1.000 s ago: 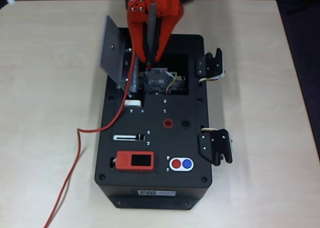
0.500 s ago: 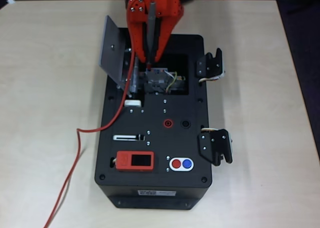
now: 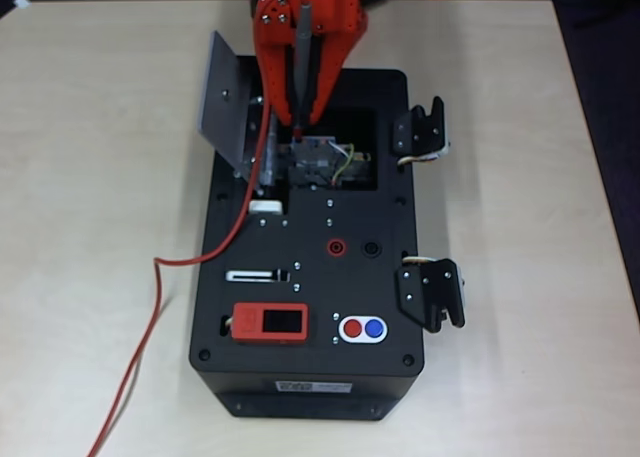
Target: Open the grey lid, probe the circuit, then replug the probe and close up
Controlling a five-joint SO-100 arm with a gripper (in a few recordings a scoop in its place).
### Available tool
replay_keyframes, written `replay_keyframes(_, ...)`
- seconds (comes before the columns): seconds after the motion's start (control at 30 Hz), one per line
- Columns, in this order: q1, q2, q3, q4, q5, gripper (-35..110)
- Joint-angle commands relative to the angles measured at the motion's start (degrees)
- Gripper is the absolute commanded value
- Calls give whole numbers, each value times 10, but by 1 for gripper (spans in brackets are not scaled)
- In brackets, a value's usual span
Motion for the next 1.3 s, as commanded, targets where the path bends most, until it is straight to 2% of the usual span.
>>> replay_keyframes(0.0, 11, 7, 5, 4, 4, 2)
replay_keyframes(0.47, 9, 6, -22, 11, -2, 0)
replay_keyframes(1.27, -11, -81, -190, 48, 33, 0)
